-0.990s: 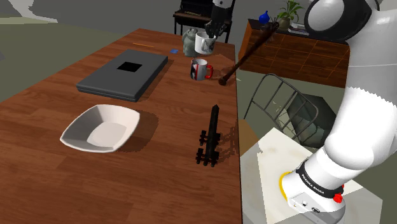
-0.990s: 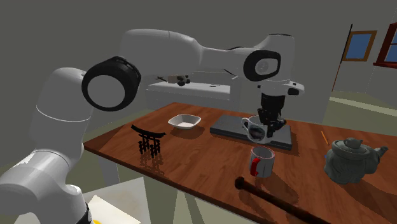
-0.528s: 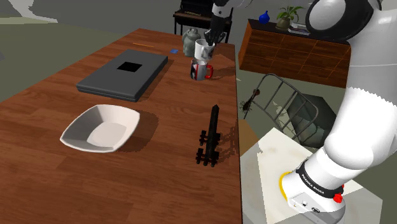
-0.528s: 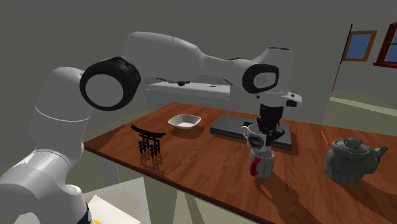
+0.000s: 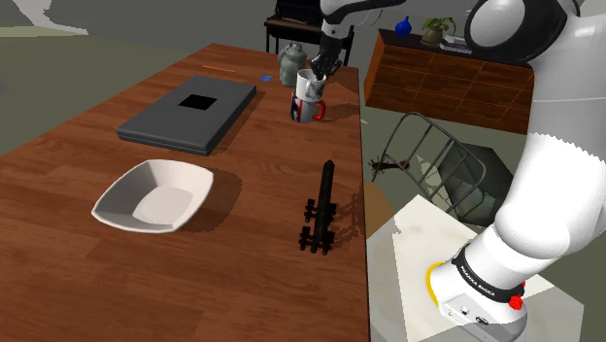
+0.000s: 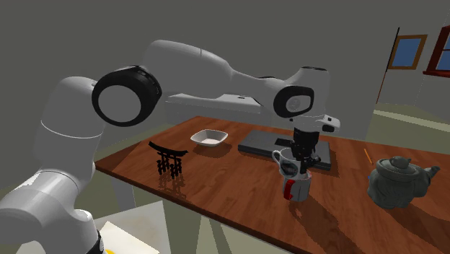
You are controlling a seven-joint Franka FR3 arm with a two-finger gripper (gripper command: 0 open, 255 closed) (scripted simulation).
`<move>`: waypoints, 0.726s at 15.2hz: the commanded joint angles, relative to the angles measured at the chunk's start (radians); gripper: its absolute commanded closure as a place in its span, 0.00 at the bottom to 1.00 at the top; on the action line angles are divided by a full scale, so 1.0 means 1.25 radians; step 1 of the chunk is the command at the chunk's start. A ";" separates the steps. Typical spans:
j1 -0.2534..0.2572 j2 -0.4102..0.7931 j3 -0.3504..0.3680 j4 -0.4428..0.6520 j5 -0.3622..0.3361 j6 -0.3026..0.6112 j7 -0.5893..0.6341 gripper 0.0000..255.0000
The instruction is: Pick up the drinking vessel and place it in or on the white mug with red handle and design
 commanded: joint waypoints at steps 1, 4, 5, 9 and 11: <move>0.000 0.000 0.000 -0.002 0.000 0.002 0.000 1.00; 0.000 0.000 0.000 -0.002 0.000 0.002 0.000 1.00; 0.000 0.000 0.000 -0.002 0.000 0.002 0.000 1.00; 0.000 0.000 0.000 -0.002 0.000 0.002 0.000 0.00; 0.000 0.000 0.000 -0.002 0.000 0.002 0.000 0.00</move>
